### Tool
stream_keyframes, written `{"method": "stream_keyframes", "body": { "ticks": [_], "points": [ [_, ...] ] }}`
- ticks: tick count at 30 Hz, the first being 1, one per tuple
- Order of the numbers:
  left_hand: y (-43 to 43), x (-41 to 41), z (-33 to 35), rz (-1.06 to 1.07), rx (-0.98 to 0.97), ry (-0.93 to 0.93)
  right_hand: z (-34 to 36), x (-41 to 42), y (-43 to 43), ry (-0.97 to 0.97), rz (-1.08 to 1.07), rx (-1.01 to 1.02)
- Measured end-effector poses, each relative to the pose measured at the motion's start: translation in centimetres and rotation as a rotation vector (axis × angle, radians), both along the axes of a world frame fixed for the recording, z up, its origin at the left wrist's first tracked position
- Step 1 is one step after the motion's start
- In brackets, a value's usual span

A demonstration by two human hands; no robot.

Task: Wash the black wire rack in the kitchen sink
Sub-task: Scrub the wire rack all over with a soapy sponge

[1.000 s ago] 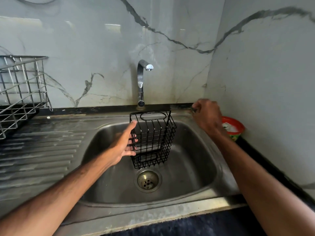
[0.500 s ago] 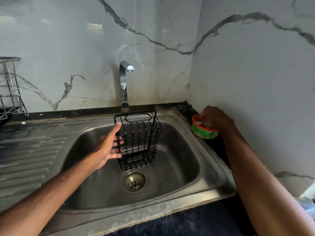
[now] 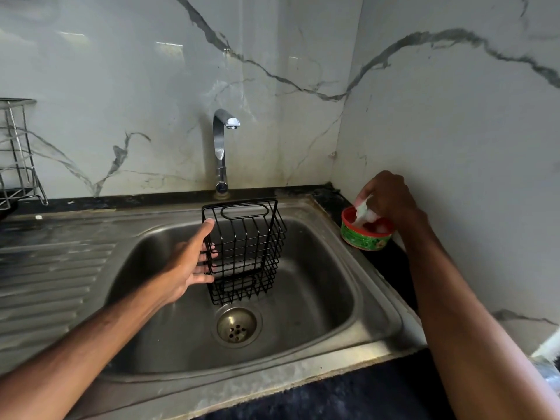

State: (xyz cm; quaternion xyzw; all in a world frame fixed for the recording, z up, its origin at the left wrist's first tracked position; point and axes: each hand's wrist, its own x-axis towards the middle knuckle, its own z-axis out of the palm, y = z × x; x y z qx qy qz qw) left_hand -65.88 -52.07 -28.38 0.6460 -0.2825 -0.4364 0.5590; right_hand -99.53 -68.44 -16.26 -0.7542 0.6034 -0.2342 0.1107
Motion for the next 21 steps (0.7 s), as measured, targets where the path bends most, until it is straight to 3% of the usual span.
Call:
{"method": "stream_keyframes", "body": {
  "ticks": [5, 10, 12, 21],
  "points": [
    [0.1, 0.0, 0.1, -0.005, -0.003, -0.001, 0.3, -0.4, -0.7, 0.024, -0.036, 0.101],
    [0.2, -0.2, 0.2, 0.001, 0.005, -0.005, -0.5, -1.2, -1.8, -0.032, 0.060, 0.117],
    [0.2, -0.2, 0.3, 0.005, 0.002, -0.004, 0.0, -0.9, -1.6, -0.173, -0.014, 0.050],
    [0.3, -0.3, 0.3, 0.014, 0.003, -0.012, 0.0, -1.0, -1.8, -0.197, 0.053, -0.168]
  ]
}}
